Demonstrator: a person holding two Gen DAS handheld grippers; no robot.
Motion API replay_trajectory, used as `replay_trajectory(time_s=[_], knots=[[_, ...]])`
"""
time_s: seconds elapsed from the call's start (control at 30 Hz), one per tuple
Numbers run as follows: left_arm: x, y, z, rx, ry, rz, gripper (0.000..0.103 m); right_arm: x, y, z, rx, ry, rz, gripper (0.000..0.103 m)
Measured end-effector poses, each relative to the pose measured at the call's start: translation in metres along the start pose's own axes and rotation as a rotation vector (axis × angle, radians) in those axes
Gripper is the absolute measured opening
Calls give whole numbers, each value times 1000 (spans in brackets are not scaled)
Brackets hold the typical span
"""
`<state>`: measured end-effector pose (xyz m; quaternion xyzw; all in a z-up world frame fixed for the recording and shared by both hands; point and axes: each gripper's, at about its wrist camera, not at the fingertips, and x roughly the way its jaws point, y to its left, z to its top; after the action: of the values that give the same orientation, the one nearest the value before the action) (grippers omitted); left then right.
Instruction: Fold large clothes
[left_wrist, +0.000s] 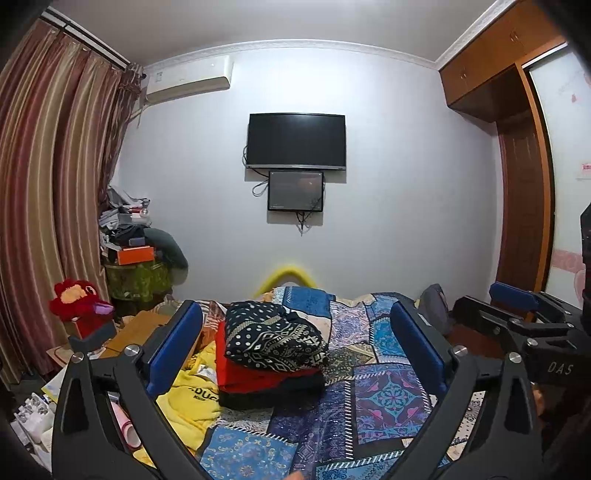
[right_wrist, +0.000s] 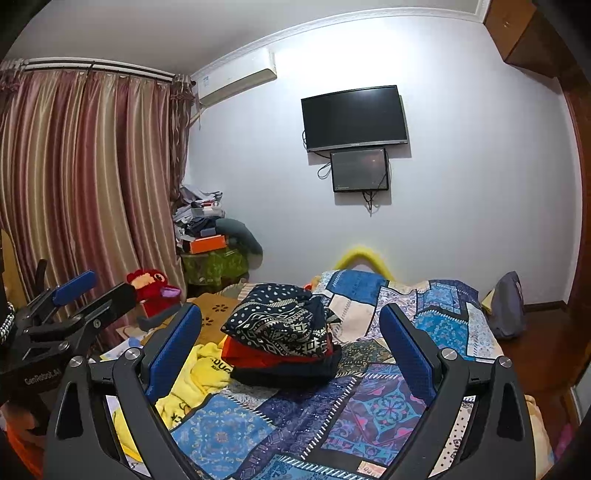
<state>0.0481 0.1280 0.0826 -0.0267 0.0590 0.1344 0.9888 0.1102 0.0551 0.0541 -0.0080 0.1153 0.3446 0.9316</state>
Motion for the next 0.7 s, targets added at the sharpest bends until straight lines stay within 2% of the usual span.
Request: replay_trajectory(time_s=[0.13,0.47,0.7], knots=[[3,-1,-1,7,19,-20,102,0,-1,0,1,-8,-14,96],[3,-4,-4,8,26,-17,102,1,-3,0,9,-12,-24,96],[3,0,-5,-23,26,-35,102,2,-3,1,10,-12,-24,96]])
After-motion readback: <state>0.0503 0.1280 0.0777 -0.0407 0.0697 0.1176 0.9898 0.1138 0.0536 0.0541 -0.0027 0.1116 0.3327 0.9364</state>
